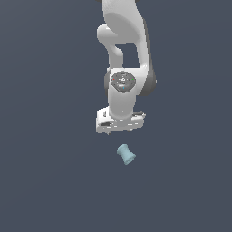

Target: Pick up the object and move it to a goal position.

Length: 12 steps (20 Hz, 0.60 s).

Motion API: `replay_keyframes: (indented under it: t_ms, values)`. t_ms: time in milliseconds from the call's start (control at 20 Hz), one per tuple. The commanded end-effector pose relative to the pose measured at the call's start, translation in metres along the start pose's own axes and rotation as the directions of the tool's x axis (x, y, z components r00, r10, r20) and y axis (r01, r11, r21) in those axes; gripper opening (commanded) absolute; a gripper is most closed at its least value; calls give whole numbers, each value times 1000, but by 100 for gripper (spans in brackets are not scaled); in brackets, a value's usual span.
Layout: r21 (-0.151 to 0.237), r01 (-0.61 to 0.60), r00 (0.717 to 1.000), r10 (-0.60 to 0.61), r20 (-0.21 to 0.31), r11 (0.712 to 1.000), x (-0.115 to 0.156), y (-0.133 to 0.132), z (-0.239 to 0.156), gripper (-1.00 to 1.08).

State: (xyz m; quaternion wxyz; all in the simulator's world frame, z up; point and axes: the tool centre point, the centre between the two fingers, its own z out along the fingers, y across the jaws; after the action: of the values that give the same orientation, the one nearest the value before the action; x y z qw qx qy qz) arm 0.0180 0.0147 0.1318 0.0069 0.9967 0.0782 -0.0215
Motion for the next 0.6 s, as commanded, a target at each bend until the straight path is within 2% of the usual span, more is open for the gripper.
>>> replay_keyframes:
  t_ms: [0, 200, 550]
  values:
    - [-1, 63, 998, -63, -5, 998, 12, -3, 3, 100]
    - [-3, 183, 983, -183, -16, 983, 34, -10, 10, 100]
    - [-6, 340, 940, -340, -33, 941, 62, -18, 19, 100]
